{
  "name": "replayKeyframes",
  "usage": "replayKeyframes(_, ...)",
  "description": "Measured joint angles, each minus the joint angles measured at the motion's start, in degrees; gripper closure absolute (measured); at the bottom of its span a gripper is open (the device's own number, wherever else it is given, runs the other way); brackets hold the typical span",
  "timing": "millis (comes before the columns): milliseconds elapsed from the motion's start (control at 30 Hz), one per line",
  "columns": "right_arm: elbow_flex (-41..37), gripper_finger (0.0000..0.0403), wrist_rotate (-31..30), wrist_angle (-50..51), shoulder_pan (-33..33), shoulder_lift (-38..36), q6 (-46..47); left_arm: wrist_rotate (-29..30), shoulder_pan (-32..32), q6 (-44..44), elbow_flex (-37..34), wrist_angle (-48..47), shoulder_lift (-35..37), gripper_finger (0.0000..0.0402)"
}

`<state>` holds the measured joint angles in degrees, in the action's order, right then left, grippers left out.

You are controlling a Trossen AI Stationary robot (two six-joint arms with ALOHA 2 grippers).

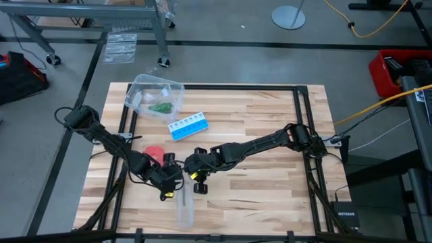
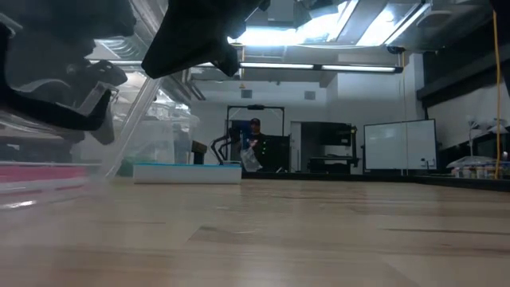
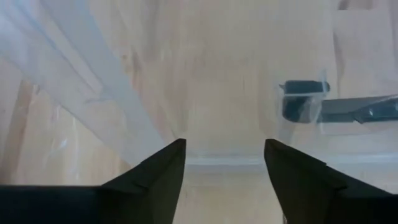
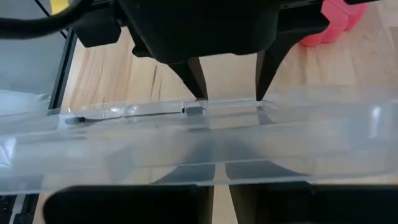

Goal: Roll bandage
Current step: Close the transparent container

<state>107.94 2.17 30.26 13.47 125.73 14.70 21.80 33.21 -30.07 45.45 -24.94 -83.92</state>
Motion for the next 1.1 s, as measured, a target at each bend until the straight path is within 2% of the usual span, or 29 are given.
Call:
replayKeyframes(167,0.0,0.0363,0.0,-0.17,-0.02,0.0,0.02,-0.03,0.11,-1.89,-0.02,-2.85,0.0,0.0177)
replayKeyframes(367,0.0,0.0363,0.02,-0.27,-0.02,0.0,0.01,0.12,0.11,-6.79,-0.04,-6.06,0.0,0.0188)
replayKeyframes(600,0.0,0.0363,1.13,-1.59,-0.02,0.0,0.01,3.81,-0.24,-5.49,-0.05,-4.6,0.0,0.019)
replayKeyframes(1100,-0.04,0.0363,2.01,-4.31,0.0,0.0,-1.64,4.49,-2.25,-4.24,-0.09,0.52,-3.89,0.0196)
